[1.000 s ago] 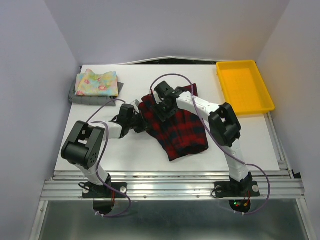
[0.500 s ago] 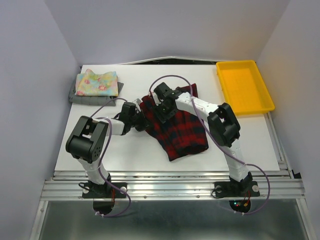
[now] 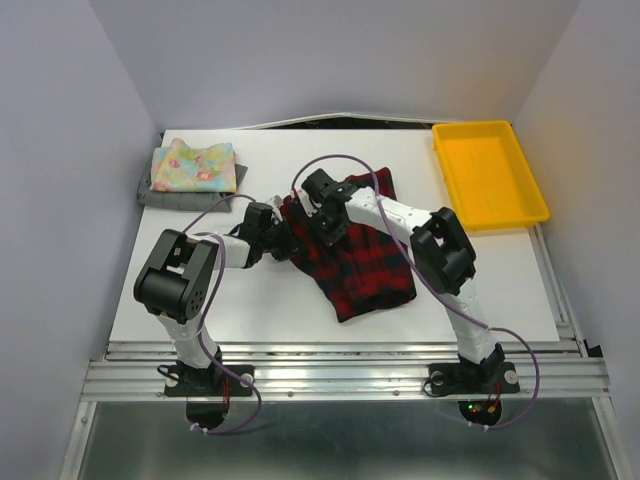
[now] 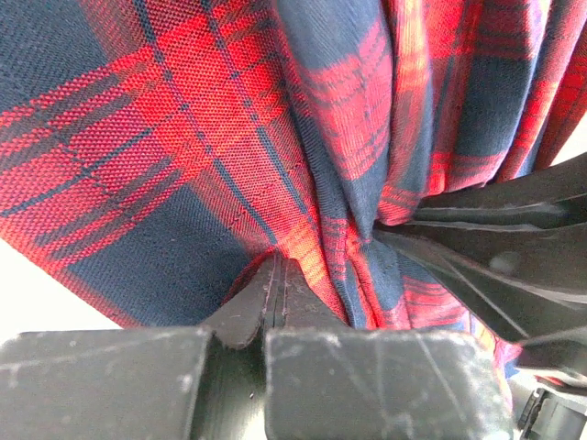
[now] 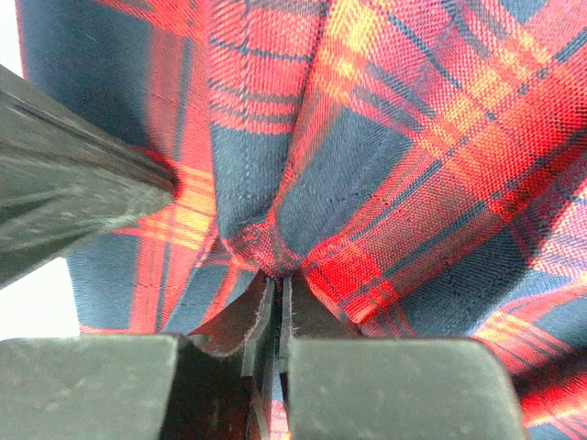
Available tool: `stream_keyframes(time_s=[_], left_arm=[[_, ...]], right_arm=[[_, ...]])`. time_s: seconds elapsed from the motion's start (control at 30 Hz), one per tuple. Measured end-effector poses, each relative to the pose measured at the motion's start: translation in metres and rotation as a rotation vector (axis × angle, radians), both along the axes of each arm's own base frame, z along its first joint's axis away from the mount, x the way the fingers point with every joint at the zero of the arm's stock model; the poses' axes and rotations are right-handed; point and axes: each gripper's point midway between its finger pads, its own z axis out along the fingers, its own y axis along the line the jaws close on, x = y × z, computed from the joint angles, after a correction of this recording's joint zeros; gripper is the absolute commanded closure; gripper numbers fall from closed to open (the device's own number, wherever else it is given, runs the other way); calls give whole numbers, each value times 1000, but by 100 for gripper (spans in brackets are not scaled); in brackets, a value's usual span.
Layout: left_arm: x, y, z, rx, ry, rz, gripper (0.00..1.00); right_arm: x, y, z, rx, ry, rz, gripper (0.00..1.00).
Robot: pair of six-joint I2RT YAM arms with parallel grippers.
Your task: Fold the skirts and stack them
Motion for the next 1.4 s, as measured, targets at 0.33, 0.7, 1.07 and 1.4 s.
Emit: stream_keyframes(time_s=[0.33, 0.7, 1.07, 1.4], left_arm=[[2, -1, 0, -14, 3, 3, 100], [4, 3, 1, -22, 10, 16, 100], [0, 9, 4, -13, 24, 19, 84], [-8, 25, 56, -34, -28, -4, 91]], right_arm=[[20, 37, 76, 184, -30, -9, 99], [-12, 51, 85, 387, 253, -92, 99], [-15, 38, 67, 533, 539, -183, 99], [-22, 45, 38, 558, 683, -186, 99]])
